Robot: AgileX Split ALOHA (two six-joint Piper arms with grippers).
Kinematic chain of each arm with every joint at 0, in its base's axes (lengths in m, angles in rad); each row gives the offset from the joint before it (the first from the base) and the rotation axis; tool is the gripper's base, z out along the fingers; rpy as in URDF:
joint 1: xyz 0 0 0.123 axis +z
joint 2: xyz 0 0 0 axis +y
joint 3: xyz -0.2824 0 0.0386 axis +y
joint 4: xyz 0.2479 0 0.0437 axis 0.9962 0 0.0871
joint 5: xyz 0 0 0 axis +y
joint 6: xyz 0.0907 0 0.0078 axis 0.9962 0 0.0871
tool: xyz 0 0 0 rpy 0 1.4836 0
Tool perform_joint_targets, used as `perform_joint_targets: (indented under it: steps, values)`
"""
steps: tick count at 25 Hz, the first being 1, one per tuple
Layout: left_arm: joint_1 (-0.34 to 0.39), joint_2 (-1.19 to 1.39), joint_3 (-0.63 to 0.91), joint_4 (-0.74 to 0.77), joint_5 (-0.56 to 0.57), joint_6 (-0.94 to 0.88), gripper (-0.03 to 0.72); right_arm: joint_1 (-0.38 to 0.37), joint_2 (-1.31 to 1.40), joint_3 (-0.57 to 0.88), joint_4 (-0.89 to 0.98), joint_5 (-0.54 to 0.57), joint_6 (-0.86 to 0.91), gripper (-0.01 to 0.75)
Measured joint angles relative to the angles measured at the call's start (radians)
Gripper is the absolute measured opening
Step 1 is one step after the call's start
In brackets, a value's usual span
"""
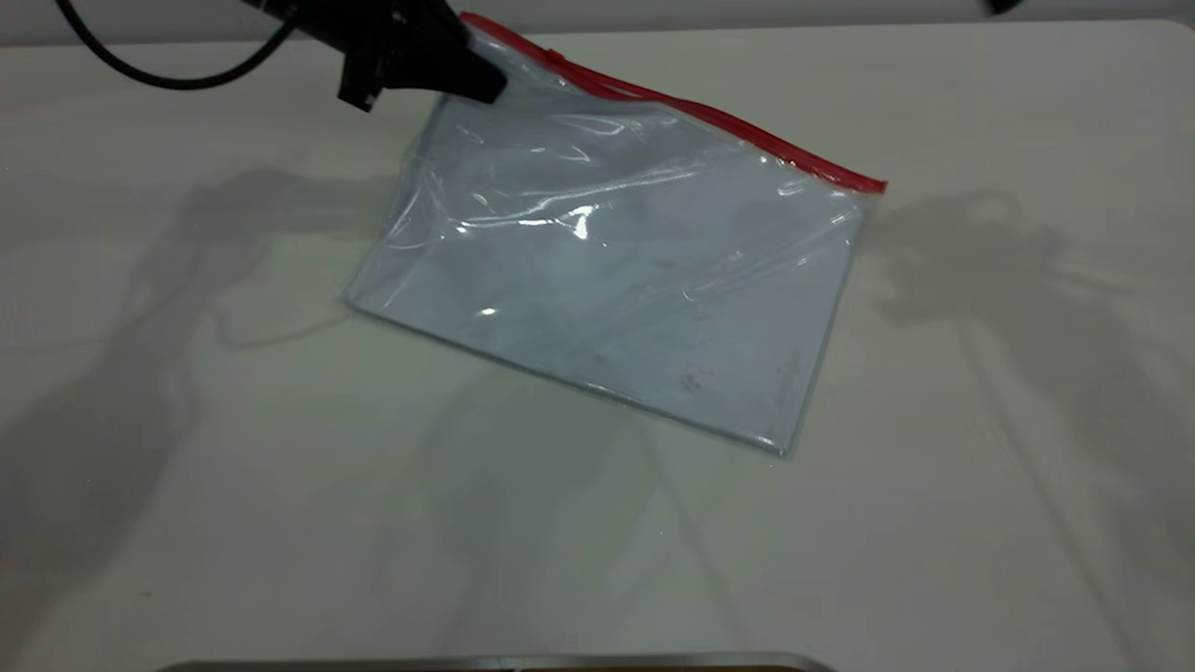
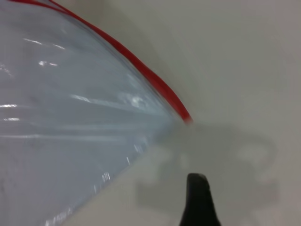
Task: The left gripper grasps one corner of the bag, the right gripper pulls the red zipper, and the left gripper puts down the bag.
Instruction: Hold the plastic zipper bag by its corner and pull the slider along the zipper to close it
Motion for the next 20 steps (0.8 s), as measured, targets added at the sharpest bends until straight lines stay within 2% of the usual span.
perform_joint_targets:
  steps: [7, 12, 20]
  values:
    - [-0.086, 0.0, -0.009, 0.126, -0.019, 0.003, 0.053, 0.159, 0.194, -0.175, 0.017, 0.024, -0.142, 0.578]
    - [-0.142, 0.0, -0.009, 0.17, -0.057, 0.004, 0.053, 0.248, 0.258, -0.225, 0.021, 0.048, -0.182, 0.578]
    - [-0.2, 0.0, -0.009, 0.172, -0.085, 0.006, 0.053, 0.269, 0.308, -0.226, 0.069, 0.048, -0.22, 0.578]
